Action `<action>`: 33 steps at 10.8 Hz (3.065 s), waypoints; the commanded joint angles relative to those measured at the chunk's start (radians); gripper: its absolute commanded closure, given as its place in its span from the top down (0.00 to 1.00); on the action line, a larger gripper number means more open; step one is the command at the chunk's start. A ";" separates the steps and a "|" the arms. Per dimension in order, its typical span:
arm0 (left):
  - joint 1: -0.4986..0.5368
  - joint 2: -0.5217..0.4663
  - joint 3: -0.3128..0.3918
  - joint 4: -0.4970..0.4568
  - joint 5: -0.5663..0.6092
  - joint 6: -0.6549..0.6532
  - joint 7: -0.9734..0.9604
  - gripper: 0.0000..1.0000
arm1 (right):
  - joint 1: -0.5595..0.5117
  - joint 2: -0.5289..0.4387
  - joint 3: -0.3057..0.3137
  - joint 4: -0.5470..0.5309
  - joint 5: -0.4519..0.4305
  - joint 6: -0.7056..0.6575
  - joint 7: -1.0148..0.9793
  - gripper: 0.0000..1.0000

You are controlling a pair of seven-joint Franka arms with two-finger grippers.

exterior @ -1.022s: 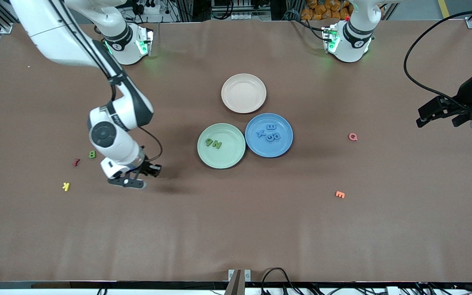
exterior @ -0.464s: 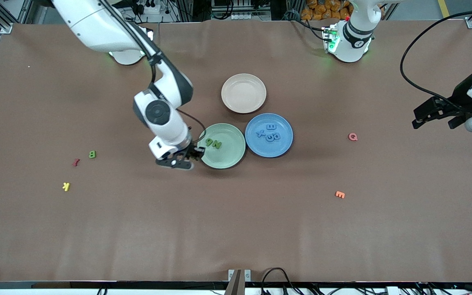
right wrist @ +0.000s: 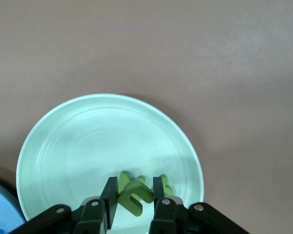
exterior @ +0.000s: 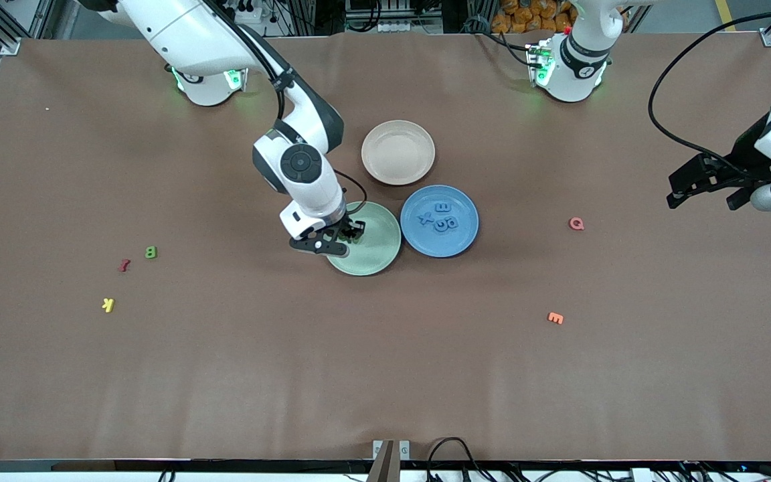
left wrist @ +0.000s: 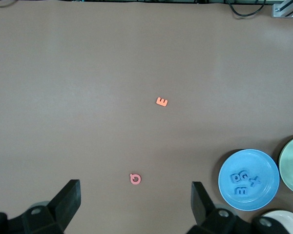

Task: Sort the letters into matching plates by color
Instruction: 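Open the right gripper to drop the 'n' and move back, then move the right gripper down over the green letter 'B'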

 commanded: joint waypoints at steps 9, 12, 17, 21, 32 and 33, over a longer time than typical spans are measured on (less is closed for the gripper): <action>0.032 -0.019 -0.019 0.000 0.027 -0.004 -0.002 1.00 | -0.021 0.021 -0.015 0.046 -0.003 -0.038 0.007 1.00; -0.052 -0.039 0.029 -0.003 0.070 -0.013 -0.002 1.00 | -0.062 0.008 -0.020 0.045 -0.003 -0.071 -0.050 1.00; -0.089 -0.070 0.086 -0.006 0.076 -0.062 0.036 1.00 | -0.234 -0.083 -0.020 0.034 0.006 -0.235 -0.294 1.00; -0.088 -0.070 0.086 -0.010 0.076 -0.062 0.042 1.00 | -0.401 -0.129 -0.018 -0.026 0.008 -0.211 -0.431 1.00; -0.069 -0.039 0.081 -0.002 0.059 -0.038 0.058 1.00 | -0.736 -0.235 -0.020 -0.351 -0.004 0.077 -1.116 1.00; -0.068 -0.041 0.079 -0.002 0.059 -0.038 0.058 1.00 | -0.754 -0.235 -0.021 -0.352 -0.011 0.077 -1.147 1.00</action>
